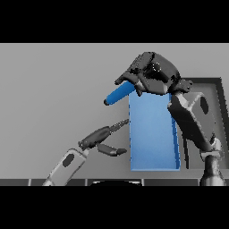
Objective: Pick up the blue pipe and place it into the blue bin.
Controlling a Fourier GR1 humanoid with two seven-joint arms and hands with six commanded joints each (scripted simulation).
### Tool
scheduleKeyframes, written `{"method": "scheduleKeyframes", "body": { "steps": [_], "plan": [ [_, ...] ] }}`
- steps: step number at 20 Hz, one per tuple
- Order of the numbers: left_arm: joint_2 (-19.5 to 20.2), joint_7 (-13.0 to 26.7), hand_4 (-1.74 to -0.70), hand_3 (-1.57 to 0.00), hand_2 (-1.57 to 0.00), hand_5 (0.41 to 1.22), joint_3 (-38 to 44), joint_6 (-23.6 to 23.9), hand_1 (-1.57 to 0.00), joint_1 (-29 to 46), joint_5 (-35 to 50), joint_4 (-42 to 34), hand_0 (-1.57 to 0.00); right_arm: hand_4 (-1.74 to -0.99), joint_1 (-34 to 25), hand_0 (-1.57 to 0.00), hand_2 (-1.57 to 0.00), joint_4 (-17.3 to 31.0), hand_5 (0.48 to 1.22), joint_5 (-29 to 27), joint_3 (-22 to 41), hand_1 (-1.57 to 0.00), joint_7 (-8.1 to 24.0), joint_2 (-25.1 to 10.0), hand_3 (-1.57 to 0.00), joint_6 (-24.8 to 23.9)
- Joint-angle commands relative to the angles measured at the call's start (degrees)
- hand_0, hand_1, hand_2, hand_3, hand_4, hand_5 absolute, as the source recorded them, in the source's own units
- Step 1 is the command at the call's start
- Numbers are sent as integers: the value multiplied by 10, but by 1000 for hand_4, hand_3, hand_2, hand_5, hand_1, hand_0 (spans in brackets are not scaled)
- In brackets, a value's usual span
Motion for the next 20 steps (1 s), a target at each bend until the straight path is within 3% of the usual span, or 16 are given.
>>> {"method": "scheduleKeyframes", "body": {
  "steps": [1,5,8,14,18,20],
  "plan": [
    [0,3,-906,1,1,492,-2,-5,1,1,4,-3,1,-1732,-9,-1571,-1571,30,1117,15,-4,-1571,-10,-8,-1571,0],
    [3,8,-911,1,1,487,7,-6,1,-1,11,-1,1,-1737,-10,-1571,-1571,130,1135,55,-10,-1571,-9,-44,-1571,-14],
    [0,12,-902,1,1,489,8,-6,1,-1,12,7,1,-1739,42,-1571,-1571,173,1120,67,-3,-1571,-3,-54,-1571,-24],
    [-2,14,-888,1,1,473,10,-4,1,-2,13,7,1,-1741,150,-1571,-1571,181,1120,80,35,-1571,33,-64,-1571,-70],
    [-5,0,-881,1,1,463,7,-4,1,0,12,7,1,-1741,215,-1571,-1571,167,1122,79,74,-1571,91,-70,-1571,-104],
    [0,6,-882,1,1,464,9,-3,1,1,12,5,1,-1655,245,-1571,-1571,162,1124,79,92,-1571,105,-77,-1571,-105]
  ]
}}
